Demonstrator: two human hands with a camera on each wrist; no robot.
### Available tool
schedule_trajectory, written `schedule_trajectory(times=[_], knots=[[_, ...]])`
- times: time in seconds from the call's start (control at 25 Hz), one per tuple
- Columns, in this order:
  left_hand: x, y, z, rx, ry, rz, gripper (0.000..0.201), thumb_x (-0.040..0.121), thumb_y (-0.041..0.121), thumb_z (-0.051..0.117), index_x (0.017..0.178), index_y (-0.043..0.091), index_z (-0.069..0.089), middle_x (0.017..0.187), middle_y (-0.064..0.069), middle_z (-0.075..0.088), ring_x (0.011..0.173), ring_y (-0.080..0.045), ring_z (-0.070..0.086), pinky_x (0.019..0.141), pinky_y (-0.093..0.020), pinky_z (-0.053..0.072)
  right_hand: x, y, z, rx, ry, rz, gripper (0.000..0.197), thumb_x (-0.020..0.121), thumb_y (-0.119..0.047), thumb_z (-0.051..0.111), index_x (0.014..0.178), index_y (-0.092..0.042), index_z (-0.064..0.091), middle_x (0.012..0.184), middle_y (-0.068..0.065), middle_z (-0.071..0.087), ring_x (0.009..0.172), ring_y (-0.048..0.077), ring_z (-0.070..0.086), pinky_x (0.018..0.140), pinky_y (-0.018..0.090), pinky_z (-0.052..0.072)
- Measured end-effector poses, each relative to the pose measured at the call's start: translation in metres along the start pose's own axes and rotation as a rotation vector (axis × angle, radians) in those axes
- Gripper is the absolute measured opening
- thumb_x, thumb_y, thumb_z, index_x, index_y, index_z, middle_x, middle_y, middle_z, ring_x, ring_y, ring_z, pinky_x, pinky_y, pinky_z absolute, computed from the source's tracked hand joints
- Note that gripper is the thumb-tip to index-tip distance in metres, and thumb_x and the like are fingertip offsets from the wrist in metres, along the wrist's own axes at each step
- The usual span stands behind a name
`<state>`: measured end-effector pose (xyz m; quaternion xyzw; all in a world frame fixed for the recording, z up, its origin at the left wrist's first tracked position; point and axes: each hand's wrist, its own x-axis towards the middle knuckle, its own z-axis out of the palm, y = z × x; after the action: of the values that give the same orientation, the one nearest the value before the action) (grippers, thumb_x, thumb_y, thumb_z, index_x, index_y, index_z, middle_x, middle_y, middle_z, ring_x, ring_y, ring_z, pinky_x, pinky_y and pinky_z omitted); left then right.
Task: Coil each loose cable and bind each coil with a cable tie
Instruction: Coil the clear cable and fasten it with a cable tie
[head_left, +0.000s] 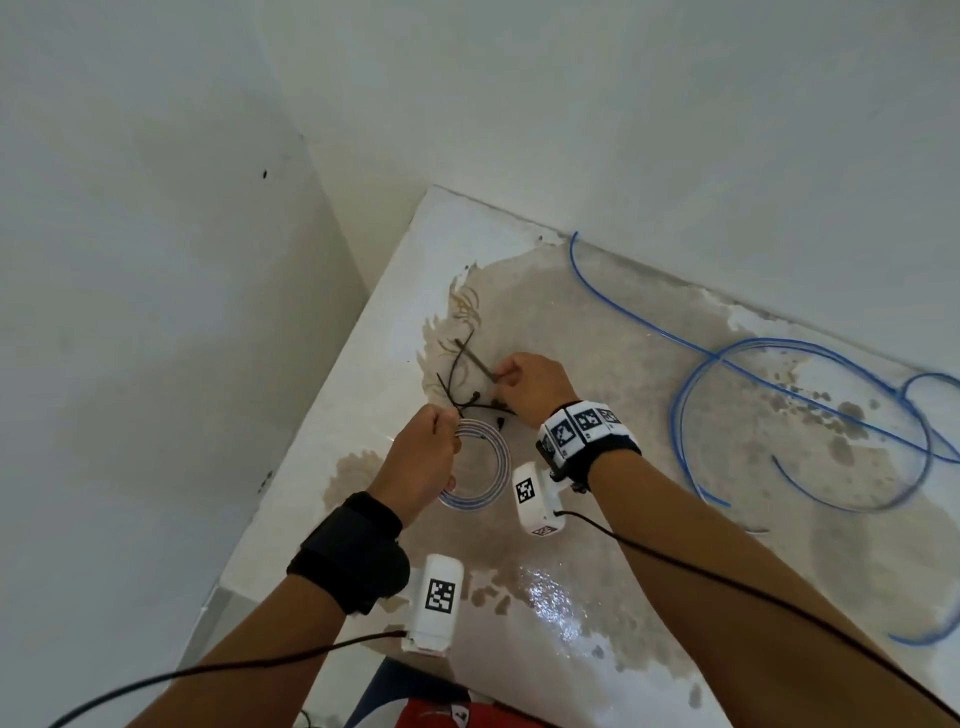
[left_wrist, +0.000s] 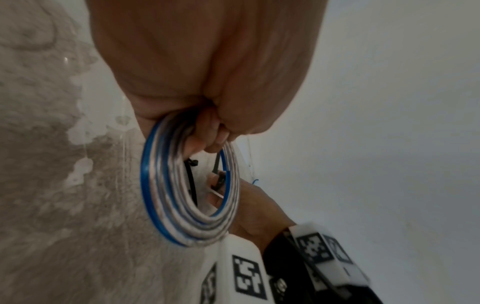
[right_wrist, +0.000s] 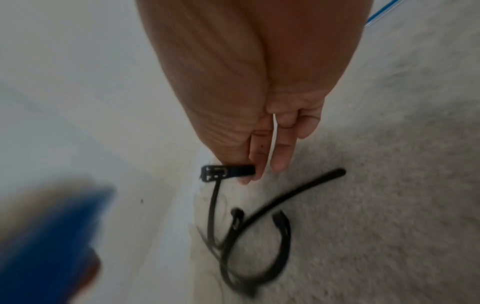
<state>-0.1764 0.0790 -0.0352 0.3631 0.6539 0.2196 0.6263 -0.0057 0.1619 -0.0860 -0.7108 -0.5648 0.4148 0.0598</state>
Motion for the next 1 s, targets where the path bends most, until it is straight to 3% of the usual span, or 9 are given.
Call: schedule_trajectory(times=[0.12, 0.2, 0.32, 0.48, 0.6, 0.8, 1.0], knots=[[-0.003, 0.005, 0.014, 0.026, -0.002, 0.020, 0.029, 0.107, 0.034, 0.038, 0.086, 0.015, 0.043, 0.075, -0.002, 0.041, 0.057, -0.015, 0.031, 0.054, -0.032, 0.036, -0.024, 0.018, -0.035, 0.106, 0.021, 0.009, 0.026, 0.095, -0.027, 0.065, 0.119, -0.021, 0.073, 0.105, -0.006, 0.068, 0.094, 0.009, 0.060, 0.084, 0.022, 0.044], [-0.006, 0.011, 0.032, 0.051, -0.021, 0.042, 0.030, 0.108, 0.035, 0.037, 0.087, 0.014, 0.042, 0.076, -0.003, 0.040, 0.058, -0.016, 0.031, 0.055, -0.033, 0.035, -0.051, 0.034, -0.061, 0.280, 0.100, 0.001, 0.026, 0.095, -0.037, 0.066, 0.113, -0.021, 0.077, 0.103, -0.010, 0.073, 0.090, 0.006, 0.065, 0.081, 0.022, 0.047], [-0.014, 0.020, 0.075, 0.057, -0.044, 0.054, 0.026, 0.107, 0.032, 0.038, 0.088, 0.016, 0.045, 0.077, -0.003, 0.042, 0.058, -0.017, 0.032, 0.058, -0.036, 0.034, -0.100, 0.065, -0.095, 0.497, 0.218, 0.007, 0.018, 0.094, -0.034, 0.068, 0.097, -0.019, 0.078, 0.080, -0.012, 0.070, 0.068, -0.002, 0.063, 0.068, 0.014, 0.048], [-0.034, 0.029, 0.141, 0.108, -0.039, 0.127, 0.027, 0.107, 0.033, 0.040, 0.088, 0.015, 0.047, 0.076, -0.003, 0.048, 0.059, -0.019, 0.036, 0.058, -0.036, 0.037, -0.158, 0.113, -0.130, 0.665, 0.254, 0.002, 0.017, 0.099, -0.020, 0.060, 0.085, -0.017, 0.068, 0.060, -0.006, 0.052, 0.052, 0.008, 0.043, 0.057, 0.025, 0.035], [-0.057, 0.033, 0.197, 0.149, -0.023, 0.182, 0.029, 0.107, 0.034, 0.040, 0.085, 0.015, 0.046, 0.075, -0.003, 0.049, 0.057, -0.018, 0.039, 0.054, -0.033, 0.040, -0.204, 0.153, -0.155, 0.827, 0.173, 0.029, 0.020, 0.103, -0.012, 0.051, 0.092, -0.012, 0.068, 0.060, -0.002, 0.056, 0.052, 0.012, 0.043, 0.050, 0.023, 0.033], [-0.090, 0.038, 0.278, 0.180, -0.030, 0.222, 0.026, 0.107, 0.030, 0.040, 0.087, 0.014, 0.048, 0.075, -0.003, 0.049, 0.056, -0.017, 0.038, 0.051, -0.030, 0.040, -0.265, 0.218, -0.188, 0.842, 0.103, -0.060, 0.019, 0.106, -0.016, 0.048, 0.100, -0.011, 0.066, 0.078, 0.003, 0.074, 0.061, 0.011, 0.061, 0.055, 0.021, 0.042], [-0.118, 0.038, 0.331, 0.205, -0.044, 0.247, 0.025, 0.106, 0.029, 0.039, 0.090, 0.013, 0.048, 0.077, -0.003, 0.050, 0.055, -0.016, 0.040, 0.050, -0.031, 0.040, -0.293, 0.258, -0.196, 0.903, 0.157, -0.077, 0.033, 0.109, -0.024, 0.043, 0.098, -0.012, 0.072, 0.069, 0.000, 0.066, 0.058, 0.013, 0.053, 0.057, 0.027, 0.036]])
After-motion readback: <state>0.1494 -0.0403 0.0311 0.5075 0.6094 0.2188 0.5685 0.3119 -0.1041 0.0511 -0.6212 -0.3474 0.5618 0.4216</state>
